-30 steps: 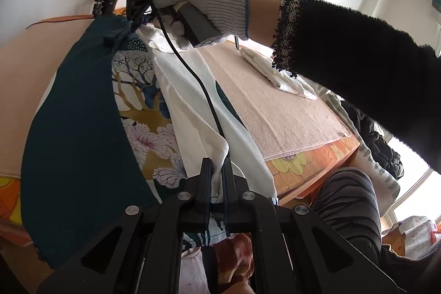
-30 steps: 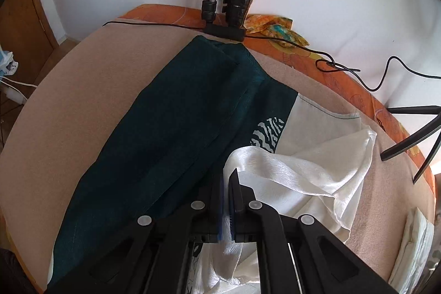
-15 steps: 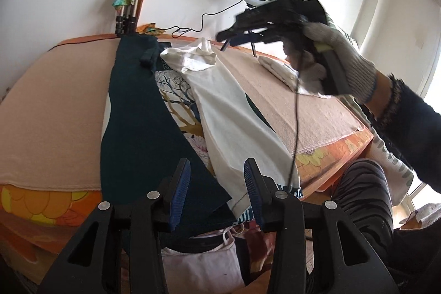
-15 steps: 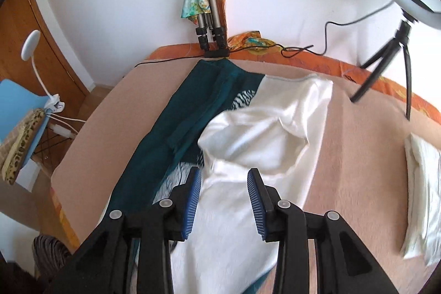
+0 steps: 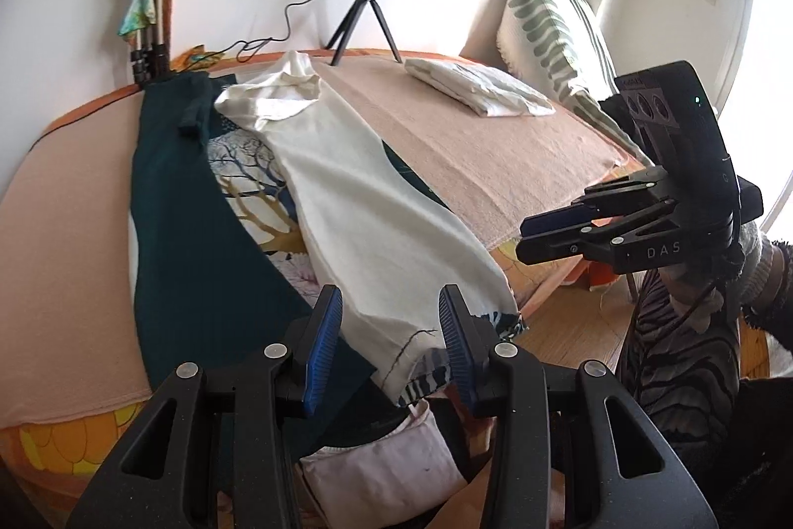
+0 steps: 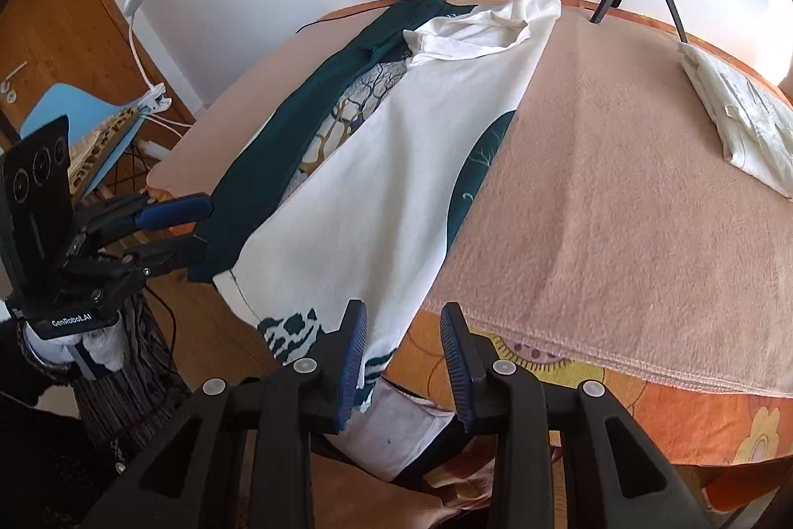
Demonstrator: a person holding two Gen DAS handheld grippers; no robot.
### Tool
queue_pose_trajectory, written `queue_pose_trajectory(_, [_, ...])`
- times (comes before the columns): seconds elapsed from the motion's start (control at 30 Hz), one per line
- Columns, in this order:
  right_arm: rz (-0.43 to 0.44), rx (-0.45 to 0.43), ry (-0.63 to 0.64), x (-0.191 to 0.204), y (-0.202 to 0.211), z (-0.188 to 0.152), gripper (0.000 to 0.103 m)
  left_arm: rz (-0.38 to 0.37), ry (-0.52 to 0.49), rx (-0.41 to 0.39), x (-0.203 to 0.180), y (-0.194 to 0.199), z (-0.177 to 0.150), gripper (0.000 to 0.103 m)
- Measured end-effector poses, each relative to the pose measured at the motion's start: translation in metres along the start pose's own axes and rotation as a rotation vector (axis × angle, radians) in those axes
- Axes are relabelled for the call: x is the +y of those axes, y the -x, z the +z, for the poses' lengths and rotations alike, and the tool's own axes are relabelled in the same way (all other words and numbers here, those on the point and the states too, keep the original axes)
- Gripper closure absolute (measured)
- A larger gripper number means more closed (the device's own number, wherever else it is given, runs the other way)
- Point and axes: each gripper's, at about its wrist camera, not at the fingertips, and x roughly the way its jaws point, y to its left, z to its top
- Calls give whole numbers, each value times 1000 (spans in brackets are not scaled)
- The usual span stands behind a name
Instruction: Fold small clothes
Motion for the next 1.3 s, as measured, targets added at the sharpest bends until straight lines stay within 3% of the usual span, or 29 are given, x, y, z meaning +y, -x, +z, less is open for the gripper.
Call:
queue_pose_trajectory(0.23, [10,8,45,0,0,-19,72,15,-127,87,-15,-27,-14,62])
queue_pose_trajectory(0.3, [14,21,66,1,-1,-26,72,28,-154,96,-14,-29,-17,72])
queue_pose_trajectory(0.33, [12,29,84,2,-3,-29,72,26,-159,105,-14,-30,-18,82])
queue_pose_trajectory(0.37, [13,38,102,3,-6,-31,72,27,-162,110,-13,-31,-18,84])
queue_pose_trajectory(0.53, [49,58,215,20,-17,-37,72,62,-201,109,-14,-31,-18,84])
queue_pose_trajectory(0.73, [66,53,292,38,-19,-38,75,87,-209,116,-7,-33,-18,92])
queue_pose_trajectory(1.03, [44,90,411,60,-42,-41,80,94,-227,114,-3,-32,-19,94])
queue_pose_trajectory(1.3, [58,49,514,72,-32,-27,79,83,-252,116,-1,-35,-17,94])
